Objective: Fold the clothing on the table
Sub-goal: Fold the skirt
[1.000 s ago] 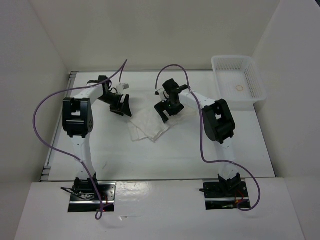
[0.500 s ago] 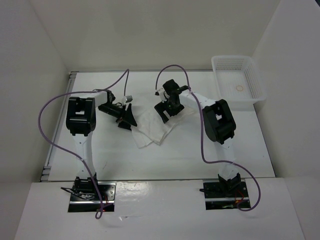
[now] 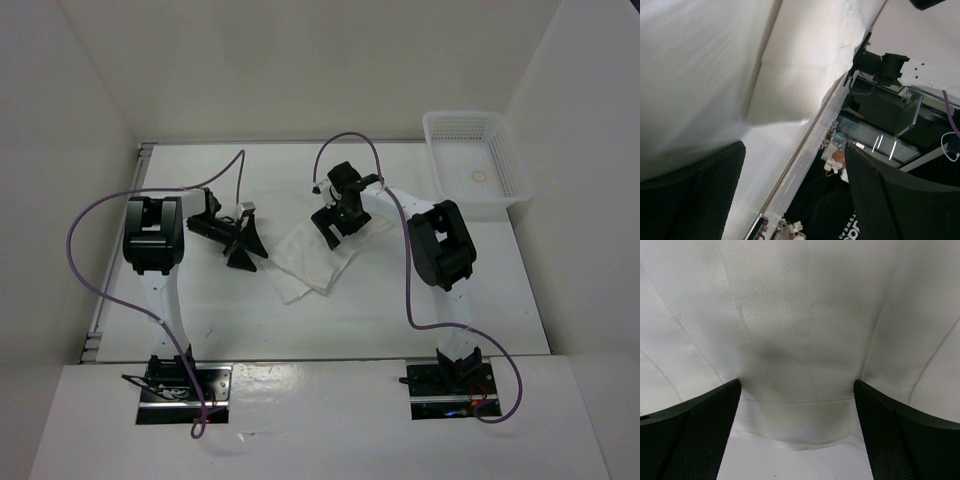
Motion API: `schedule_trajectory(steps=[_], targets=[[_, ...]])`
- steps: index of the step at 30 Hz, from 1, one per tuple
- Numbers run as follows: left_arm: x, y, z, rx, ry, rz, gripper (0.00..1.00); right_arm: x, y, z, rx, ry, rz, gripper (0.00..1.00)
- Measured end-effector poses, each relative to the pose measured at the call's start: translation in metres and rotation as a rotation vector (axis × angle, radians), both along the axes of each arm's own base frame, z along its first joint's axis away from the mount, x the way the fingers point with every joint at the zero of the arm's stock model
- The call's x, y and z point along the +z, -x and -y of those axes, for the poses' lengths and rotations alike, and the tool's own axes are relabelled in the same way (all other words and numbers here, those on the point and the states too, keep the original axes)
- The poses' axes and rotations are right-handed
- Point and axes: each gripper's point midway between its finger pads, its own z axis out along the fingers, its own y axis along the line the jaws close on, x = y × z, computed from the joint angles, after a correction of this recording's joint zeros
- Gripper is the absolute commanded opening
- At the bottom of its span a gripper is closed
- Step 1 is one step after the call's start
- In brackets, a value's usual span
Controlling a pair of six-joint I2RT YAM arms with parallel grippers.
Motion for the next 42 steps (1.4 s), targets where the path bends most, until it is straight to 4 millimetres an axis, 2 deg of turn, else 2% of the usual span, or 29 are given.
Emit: schedule_trajectory(steps=[4, 7, 13, 19, 27, 32, 35, 38, 40, 42], targets=[[-0.001, 0.021, -0.013, 0.027, -0.054, -0.037, 0.92, 0.0, 0.001, 0.001, 0.0, 0.006, 0.0, 0.97], [-0.002, 0.037, -0.014, 0.021, -0.11, -0.057, 0.92, 0.0, 0.001, 0.001, 0.0, 0.007, 0.0, 0.97], [-0.003, 0.038, -0.004, 0.016, -0.157, -0.084, 0.92, 0.0, 0.001, 0.001, 0.0, 0.006, 0.0, 0.97], [-0.003, 0.027, 0.007, 0.05, -0.167, -0.097, 0.92, 0.0, 0.002, 0.001, 0.0, 0.005, 0.001, 0.97], [0.0, -0.016, 0.019, 0.122, -0.131, -0.007, 0.9, 0.001, 0.005, 0.003, 0.003, 0.009, -0.004, 0.97], [0.0, -0.029, 0.028, 0.131, -0.1, 0.033, 0.86, 0.001, 0.005, 0.004, 0.002, 0.011, -0.002, 0.97], [-0.001, -0.033, 0.037, 0.118, -0.09, 0.054, 0.82, 0.001, 0.006, 0.005, 0.001, 0.015, -0.001, 0.97], [-0.003, -0.035, 0.044, 0.102, -0.09, 0.084, 0.73, 0.001, 0.008, 0.007, -0.001, 0.021, -0.004, 0.97], [-0.005, -0.037, 0.044, 0.098, -0.095, 0.096, 0.66, 0.001, 0.009, 0.008, -0.001, 0.022, -0.005, 0.97], [-0.009, -0.039, 0.044, 0.096, -0.112, 0.111, 0.53, 0.001, 0.009, 0.008, -0.001, 0.023, -0.005, 0.97]])
